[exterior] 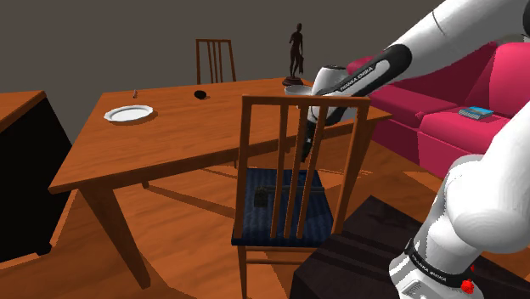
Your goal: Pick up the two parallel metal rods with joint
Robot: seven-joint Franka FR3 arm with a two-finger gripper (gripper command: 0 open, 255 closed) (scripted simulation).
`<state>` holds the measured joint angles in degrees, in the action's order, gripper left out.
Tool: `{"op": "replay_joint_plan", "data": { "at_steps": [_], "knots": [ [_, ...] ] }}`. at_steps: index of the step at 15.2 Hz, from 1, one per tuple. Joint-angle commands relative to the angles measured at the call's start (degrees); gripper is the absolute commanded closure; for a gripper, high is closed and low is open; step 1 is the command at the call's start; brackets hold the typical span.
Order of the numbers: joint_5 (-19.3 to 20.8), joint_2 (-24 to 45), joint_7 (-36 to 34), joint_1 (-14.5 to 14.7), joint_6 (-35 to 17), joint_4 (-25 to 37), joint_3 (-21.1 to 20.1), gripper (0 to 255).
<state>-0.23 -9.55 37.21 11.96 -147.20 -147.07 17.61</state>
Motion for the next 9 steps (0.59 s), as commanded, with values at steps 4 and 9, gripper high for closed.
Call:
{"op": "replay_joint_plan", "data": {
  "at_steps": [4, 9],
  "knots": [
    [-7.05, 15.45, 13.72, 2.19, -8.41, 0.57, -0.01, 0],
    [-14.93, 26.86, 25.34, -0.82, -14.09, 5.04, -5.23, 0]
  ]
}}
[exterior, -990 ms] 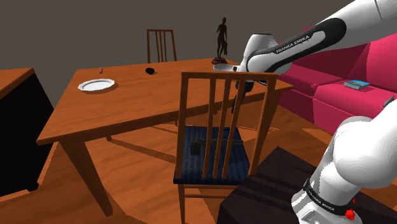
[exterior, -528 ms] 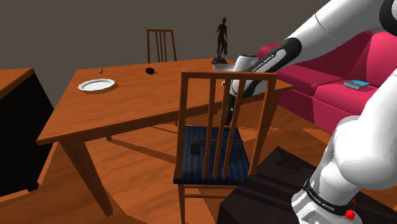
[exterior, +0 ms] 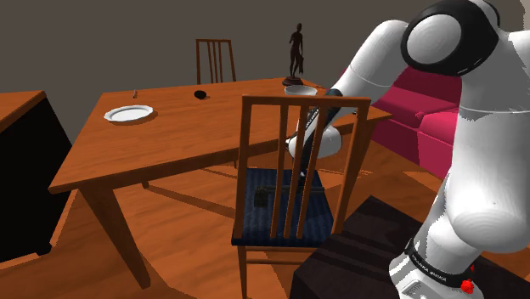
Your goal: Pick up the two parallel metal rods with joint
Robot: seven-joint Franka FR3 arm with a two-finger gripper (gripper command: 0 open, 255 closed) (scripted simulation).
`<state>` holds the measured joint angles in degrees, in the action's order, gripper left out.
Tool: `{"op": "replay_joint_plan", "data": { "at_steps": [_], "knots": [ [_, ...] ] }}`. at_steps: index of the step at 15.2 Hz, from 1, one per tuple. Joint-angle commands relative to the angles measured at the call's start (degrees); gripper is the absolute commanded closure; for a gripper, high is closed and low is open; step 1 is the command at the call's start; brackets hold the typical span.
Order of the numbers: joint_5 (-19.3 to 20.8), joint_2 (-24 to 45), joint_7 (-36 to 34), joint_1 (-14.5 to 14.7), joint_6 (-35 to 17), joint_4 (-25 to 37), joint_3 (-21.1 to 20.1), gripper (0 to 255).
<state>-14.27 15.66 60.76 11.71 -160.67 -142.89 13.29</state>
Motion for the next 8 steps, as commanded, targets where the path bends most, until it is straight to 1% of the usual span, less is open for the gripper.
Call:
{"op": "replay_joint_plan", "data": {
  "at_steps": [1, 8],
  "knots": [
    [-1.47, 2.5, 2.23, -0.99, -1.31, 1.02, -1.45, 0],
    [-4.97, 8.24, 5.1, -3.72, -5.64, 2.49, -4.94, 0]
  ]
}}
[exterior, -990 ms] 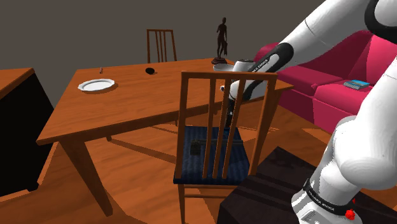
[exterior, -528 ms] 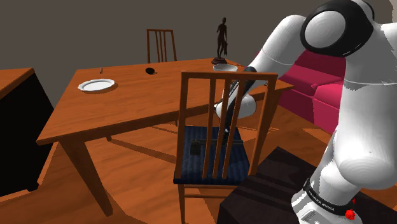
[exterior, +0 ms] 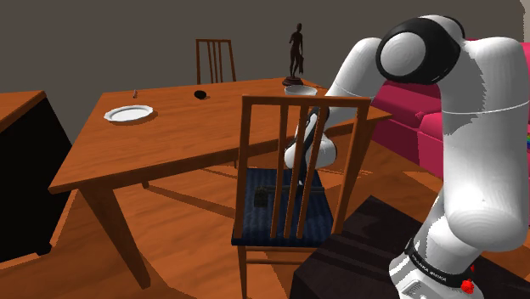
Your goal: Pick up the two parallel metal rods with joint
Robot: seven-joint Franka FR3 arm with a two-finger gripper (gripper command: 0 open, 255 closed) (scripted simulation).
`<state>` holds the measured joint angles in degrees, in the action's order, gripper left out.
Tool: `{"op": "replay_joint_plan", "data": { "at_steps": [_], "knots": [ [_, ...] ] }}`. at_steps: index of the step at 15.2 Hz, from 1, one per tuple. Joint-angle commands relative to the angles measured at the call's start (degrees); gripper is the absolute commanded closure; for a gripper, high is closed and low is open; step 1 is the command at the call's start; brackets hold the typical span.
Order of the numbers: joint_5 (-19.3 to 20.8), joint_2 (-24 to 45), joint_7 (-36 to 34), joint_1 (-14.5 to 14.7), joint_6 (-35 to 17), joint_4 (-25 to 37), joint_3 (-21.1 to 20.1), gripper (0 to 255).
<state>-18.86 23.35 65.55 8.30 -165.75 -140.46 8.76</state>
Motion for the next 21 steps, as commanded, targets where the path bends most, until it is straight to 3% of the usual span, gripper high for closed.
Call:
{"op": "replay_joint_plan", "data": {
  "at_steps": [1, 2, 11, 21],
  "knots": [
    [-0.37, 0.56, 0.3, -0.32, -0.55, 0.05, -0.42, 0],
    [-0.35, 0.5, 0.32, -0.34, -0.53, 0.02, -0.39, 255],
    [-0.37, 0.56, 0.3, -0.32, -0.55, 0.05, -0.42, 255],
    [5.23, -8.11, -4.19, 3.72, 6.13, -1.94, 4.81, 255]
  ]
}}
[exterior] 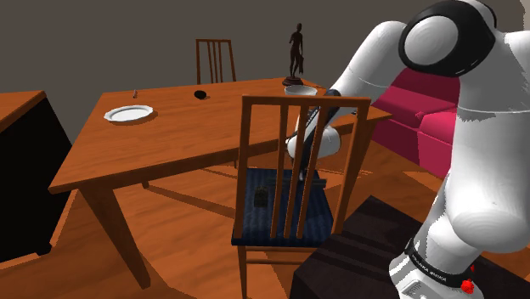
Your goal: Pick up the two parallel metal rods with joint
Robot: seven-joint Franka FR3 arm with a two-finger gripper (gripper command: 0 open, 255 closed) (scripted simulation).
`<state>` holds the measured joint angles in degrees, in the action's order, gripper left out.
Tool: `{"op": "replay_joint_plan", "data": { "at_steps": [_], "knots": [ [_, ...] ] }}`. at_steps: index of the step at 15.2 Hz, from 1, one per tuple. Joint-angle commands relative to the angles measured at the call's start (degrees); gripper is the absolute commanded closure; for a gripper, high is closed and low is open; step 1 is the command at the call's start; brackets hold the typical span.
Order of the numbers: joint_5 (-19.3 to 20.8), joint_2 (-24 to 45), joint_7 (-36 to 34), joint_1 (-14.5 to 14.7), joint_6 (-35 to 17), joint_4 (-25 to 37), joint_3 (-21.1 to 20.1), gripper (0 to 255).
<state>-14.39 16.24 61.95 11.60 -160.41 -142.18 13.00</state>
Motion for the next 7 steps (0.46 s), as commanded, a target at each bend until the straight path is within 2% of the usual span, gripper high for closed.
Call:
{"op": "replay_joint_plan", "data": {
  "at_steps": [1, 5, 7],
  "knots": [
    [1.42, -1.86, -1.09, 0.73, 1.49, -0.33, 1.01, 255],
    [4.12, -5.22, -3.13, 1.73, 4.36, -0.67, 2.53, 255],
    [4.24, -5.35, -3.22, 1.74, 4.47, -0.68, 2.56, 255]
  ]
}}
